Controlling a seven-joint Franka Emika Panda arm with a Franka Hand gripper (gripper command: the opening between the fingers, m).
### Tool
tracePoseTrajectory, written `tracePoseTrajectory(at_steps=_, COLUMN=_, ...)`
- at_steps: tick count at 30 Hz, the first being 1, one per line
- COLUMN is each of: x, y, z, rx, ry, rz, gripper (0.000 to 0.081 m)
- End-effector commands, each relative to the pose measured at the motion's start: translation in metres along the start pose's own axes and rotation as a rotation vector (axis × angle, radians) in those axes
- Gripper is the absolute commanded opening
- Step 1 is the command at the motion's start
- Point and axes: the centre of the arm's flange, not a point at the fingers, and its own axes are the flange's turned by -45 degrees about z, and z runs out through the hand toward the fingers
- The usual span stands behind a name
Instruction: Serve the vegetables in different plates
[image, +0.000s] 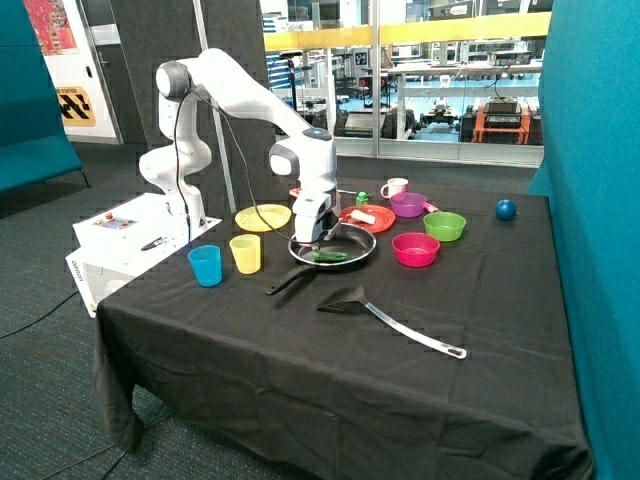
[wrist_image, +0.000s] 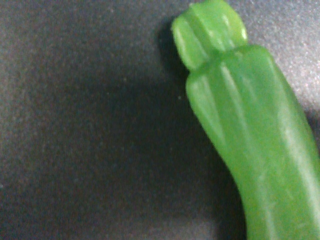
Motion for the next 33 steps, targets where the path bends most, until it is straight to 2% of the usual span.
tracePoseTrajectory(at_steps=1, x=-0.001, y=0.003, z=0.007, rx=0.0007, ry=0.0015, rz=-0.014, gripper=0.0538)
tracePoseTrajectory(at_steps=11, x=0.0, y=0.01, z=0.014, rx=0.0007, ry=0.0015, rz=-0.007, gripper=0.0492)
tracePoseTrajectory(at_steps=33, x=0.013, y=0.002, z=0.024, rx=0.0007, ry=0.0015, rz=-0.023, gripper=0.0432)
